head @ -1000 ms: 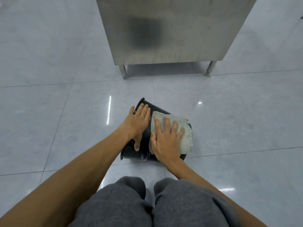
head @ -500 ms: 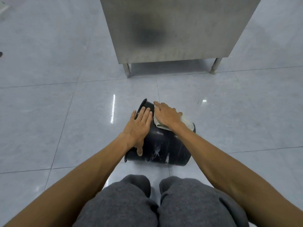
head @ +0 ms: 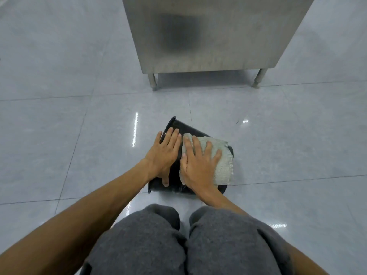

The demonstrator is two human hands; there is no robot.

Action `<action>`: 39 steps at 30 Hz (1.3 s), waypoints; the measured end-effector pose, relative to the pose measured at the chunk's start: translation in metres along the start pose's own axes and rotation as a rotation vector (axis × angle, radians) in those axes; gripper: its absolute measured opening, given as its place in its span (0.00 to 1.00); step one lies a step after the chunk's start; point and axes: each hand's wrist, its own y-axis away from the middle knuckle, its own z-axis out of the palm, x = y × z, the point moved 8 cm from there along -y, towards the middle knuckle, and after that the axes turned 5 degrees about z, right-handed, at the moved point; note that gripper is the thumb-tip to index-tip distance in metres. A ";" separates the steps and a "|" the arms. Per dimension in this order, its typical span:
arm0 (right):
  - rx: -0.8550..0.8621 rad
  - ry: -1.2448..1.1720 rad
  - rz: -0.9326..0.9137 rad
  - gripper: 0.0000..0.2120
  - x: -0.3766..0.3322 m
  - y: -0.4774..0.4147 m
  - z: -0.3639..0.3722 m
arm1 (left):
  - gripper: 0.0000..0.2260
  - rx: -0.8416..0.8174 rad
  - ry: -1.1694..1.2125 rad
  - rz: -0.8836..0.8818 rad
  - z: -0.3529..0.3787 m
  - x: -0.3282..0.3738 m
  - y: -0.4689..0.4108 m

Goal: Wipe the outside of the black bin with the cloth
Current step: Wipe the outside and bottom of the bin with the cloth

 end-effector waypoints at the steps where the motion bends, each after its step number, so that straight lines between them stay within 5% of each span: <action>1: -0.025 0.003 0.033 0.28 -0.001 -0.012 -0.003 | 0.74 0.004 0.002 -0.006 0.001 0.002 0.004; 9: -0.358 -0.123 0.102 0.25 0.007 -0.094 0.001 | 0.74 0.001 0.026 -0.034 -0.003 0.007 0.009; 16: 0.006 0.086 -0.093 0.28 0.008 -0.020 -0.006 | 0.75 -0.047 0.054 -0.012 -0.008 -0.005 -0.009; 22: 0.034 0.051 -0.011 0.27 0.016 -0.033 -0.013 | 0.75 -0.063 -0.003 0.006 -0.017 -0.006 -0.015; 28: -0.312 -0.133 0.188 0.25 0.028 -0.091 -0.011 | 0.72 -0.058 0.012 0.026 -0.024 0.001 -0.008; 39: -0.505 -0.208 0.347 0.22 0.054 -0.110 0.007 | 0.65 0.006 0.020 0.130 -0.027 -0.002 0.004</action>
